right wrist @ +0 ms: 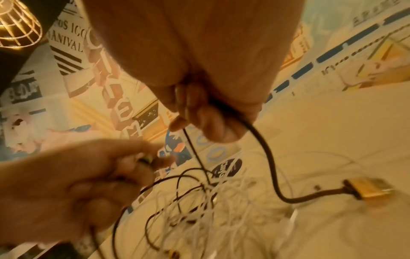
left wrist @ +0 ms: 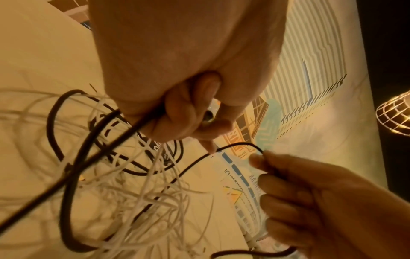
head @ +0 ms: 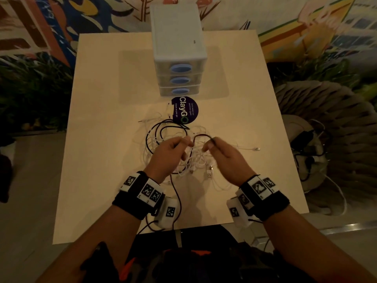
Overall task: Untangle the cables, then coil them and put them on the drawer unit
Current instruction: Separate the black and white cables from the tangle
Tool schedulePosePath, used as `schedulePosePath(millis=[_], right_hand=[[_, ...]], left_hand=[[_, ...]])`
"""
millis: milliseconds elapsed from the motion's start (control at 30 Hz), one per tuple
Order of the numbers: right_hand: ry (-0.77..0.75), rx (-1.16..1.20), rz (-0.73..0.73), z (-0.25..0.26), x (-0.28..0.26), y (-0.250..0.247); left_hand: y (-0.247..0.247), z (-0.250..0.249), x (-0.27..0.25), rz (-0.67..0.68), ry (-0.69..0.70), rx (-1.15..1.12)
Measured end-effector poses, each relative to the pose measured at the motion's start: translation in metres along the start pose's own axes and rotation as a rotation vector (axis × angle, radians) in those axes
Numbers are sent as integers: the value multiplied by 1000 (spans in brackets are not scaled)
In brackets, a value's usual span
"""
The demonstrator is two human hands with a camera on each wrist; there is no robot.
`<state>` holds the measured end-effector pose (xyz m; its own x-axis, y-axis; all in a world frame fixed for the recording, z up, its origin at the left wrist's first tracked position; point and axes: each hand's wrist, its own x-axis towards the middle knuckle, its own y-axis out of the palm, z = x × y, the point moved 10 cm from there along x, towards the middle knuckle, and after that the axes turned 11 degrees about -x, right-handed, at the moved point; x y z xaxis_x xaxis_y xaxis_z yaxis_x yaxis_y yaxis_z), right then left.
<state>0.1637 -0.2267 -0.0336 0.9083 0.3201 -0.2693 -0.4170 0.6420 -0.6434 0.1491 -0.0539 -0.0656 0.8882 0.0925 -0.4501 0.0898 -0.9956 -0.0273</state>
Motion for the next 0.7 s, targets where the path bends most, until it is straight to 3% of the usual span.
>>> schedulePosePath(millis=[100,300,500,700], right_hand=[[-2,-116,-154,-3,3,-35],[-39,-334,-217,0,22,-59],[-30,-431,-191,-4,36,-52],[55,-489,-200,-17,47,-55]], left_hand=[[0,8,5,3,74,303],[20,21,14,13,109,647],[29,27,30,64,120,769],[30,41,41,122,38,903]])
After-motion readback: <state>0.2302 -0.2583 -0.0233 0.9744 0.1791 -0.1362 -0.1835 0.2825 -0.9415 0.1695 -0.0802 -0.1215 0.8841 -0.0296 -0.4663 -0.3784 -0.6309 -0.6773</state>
